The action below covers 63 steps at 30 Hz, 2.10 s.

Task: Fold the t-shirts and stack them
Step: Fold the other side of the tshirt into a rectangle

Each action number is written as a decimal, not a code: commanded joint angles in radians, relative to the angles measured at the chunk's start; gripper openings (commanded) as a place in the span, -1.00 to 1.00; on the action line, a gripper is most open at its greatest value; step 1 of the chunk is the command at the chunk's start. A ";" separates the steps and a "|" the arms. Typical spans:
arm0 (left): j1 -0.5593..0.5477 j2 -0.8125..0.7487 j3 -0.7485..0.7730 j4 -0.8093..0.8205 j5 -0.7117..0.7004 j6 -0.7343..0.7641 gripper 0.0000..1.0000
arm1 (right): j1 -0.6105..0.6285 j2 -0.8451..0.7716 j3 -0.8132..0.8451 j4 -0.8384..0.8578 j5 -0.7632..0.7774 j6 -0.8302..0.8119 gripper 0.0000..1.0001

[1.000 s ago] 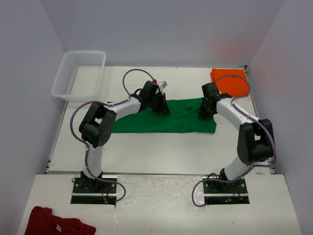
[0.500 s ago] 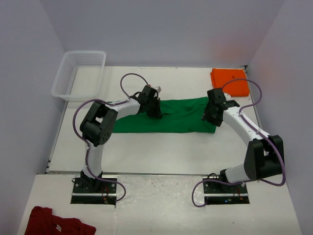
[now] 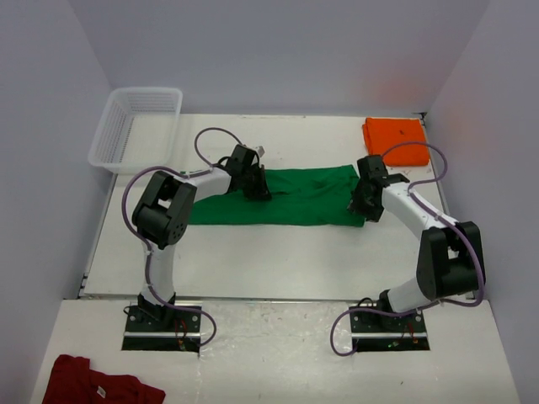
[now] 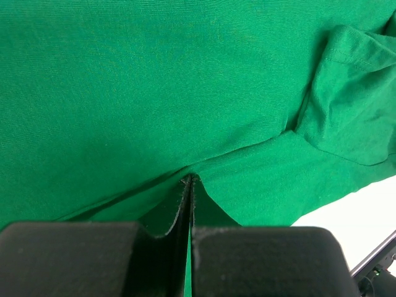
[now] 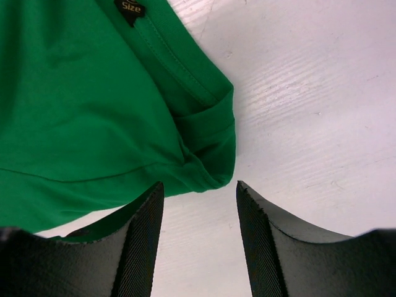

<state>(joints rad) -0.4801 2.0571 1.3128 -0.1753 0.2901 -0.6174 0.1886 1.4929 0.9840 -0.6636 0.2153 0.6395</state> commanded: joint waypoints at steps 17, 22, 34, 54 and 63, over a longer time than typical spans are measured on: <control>0.023 0.012 -0.018 -0.044 -0.054 0.041 -1.00 | -0.017 0.056 -0.016 0.032 0.056 0.003 -1.00; 0.026 0.023 -0.015 -0.049 -0.058 0.042 -1.00 | -0.028 0.081 0.039 -0.066 0.217 0.015 -1.00; 0.026 0.029 -0.010 -0.050 -0.042 0.044 -1.00 | -0.026 0.104 0.025 -0.051 0.180 -0.003 -1.00; -0.026 -0.175 0.100 -0.119 -0.189 0.113 -1.00 | 0.031 0.108 0.237 0.090 -0.235 -0.141 -1.00; -0.046 0.004 0.252 0.011 0.271 0.208 -1.00 | 0.201 0.161 0.303 0.044 -0.140 -0.127 -1.00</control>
<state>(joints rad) -0.5114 2.0155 1.5349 -0.2314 0.3542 -0.4568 0.3710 1.7172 1.2686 -0.6151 0.0589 0.5182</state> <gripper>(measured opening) 0.002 0.003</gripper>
